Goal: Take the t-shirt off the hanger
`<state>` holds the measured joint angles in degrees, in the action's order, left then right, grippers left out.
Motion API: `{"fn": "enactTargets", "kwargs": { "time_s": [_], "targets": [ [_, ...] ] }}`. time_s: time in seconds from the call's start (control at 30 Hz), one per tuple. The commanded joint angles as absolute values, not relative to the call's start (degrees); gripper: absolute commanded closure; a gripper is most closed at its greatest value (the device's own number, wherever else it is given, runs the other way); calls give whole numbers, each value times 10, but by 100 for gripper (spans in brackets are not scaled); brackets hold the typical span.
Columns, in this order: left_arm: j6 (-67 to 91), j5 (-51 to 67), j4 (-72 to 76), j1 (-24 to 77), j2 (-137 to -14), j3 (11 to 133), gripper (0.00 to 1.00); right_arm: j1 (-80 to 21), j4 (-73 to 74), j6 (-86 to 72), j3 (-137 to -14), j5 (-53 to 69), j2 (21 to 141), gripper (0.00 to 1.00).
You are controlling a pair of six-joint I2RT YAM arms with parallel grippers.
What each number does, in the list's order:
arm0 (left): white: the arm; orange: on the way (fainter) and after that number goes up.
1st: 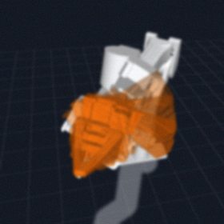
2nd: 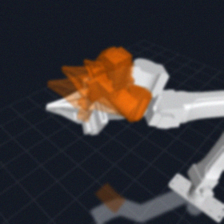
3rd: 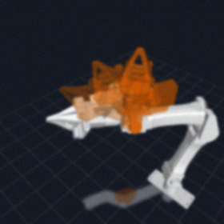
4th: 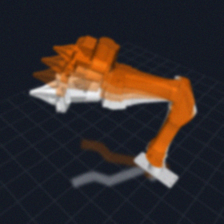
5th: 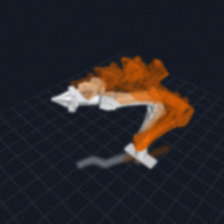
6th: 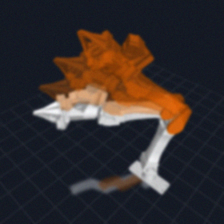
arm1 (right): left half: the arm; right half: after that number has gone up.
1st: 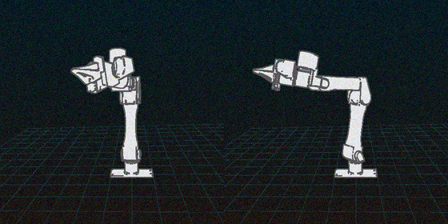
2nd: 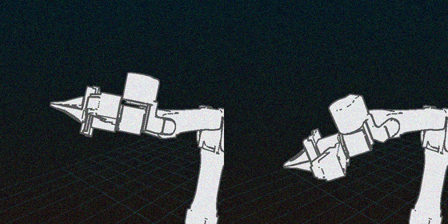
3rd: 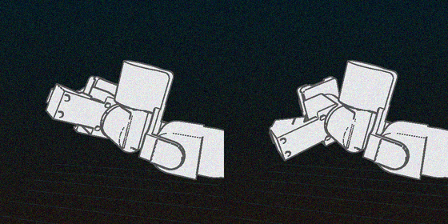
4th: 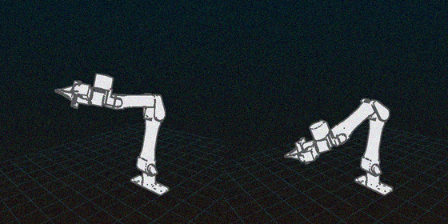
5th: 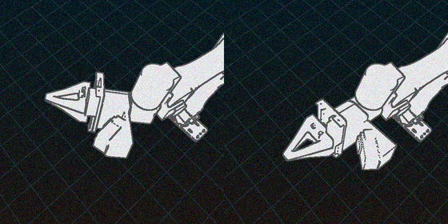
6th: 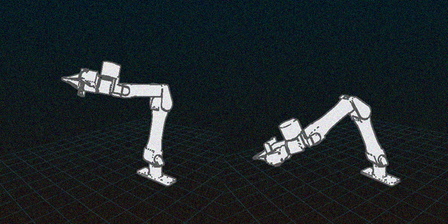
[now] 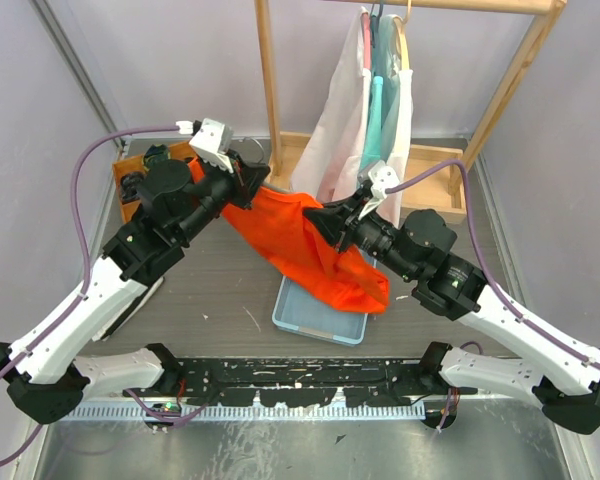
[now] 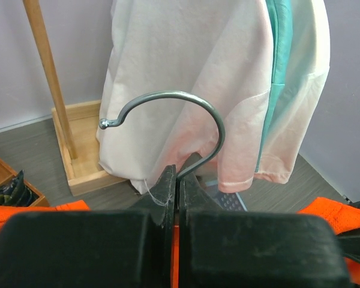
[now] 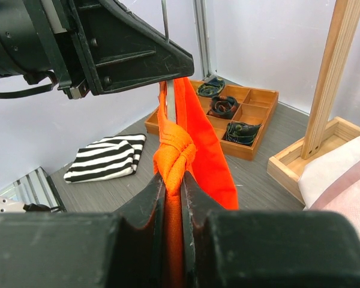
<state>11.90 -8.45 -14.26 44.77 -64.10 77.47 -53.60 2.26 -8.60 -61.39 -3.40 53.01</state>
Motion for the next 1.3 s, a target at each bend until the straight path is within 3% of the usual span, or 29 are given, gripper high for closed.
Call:
{"fn": "enactTargets", "kwargs": {
  "time_s": [0.0, 0.1, 0.3, 0.47, 0.63, 1.03, 1.27],
  "targets": [
    [120, -81, -124, 450, -639, 772, 100, -543, -38, -93, -627, -34, 512, 99],
    [121, -83, -123, 450, -637, 772, 100, -543, -33, -93, -629, -34, 511, 98],
    [119, -99, -118, 450, -637, 781, 100, -543, 12, -90, -655, -31, 513, 54],
    [108, -112, -131, 450, -648, 813, 100, -543, 33, -85, -651, -43, 496, 32],
    [88, -129, -152, 450, -659, 853, 100, -543, 60, -76, -643, -67, 464, 26],
    [54, -143, -209, 450, -677, 936, 100, -543, 135, -62, -638, -116, 391, 26],
    [54, -146, -217, 450, -680, 956, 100, -543, 154, -64, -640, -120, 399, 38]
  ]
}}
